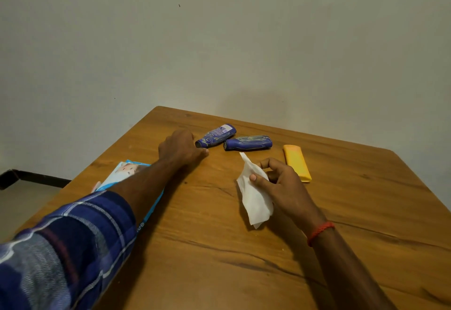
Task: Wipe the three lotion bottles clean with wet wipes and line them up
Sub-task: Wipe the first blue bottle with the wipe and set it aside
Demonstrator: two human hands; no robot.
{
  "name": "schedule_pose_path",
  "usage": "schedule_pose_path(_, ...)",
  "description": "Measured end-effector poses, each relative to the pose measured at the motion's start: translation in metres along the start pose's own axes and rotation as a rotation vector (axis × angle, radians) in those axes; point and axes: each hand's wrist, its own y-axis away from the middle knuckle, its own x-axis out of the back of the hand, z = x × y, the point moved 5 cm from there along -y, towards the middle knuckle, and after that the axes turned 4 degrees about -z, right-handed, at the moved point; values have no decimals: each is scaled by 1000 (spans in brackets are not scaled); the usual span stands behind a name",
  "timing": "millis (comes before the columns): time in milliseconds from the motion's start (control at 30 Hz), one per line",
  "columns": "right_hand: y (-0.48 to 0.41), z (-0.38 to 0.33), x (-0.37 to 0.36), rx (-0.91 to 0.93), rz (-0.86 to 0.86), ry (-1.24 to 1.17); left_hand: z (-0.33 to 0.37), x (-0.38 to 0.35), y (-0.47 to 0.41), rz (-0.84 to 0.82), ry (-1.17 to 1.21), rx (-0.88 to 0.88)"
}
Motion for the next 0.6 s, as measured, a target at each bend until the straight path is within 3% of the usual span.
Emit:
schedule_pose_path(400, -1, 3, -1, 24, -10, 1, 1, 0, -9, 67, 72, -83)
schedule_pose_path(600, 5, -10, 3, 63, 11, -51, 3, 34, 2, 223, 166, -115)
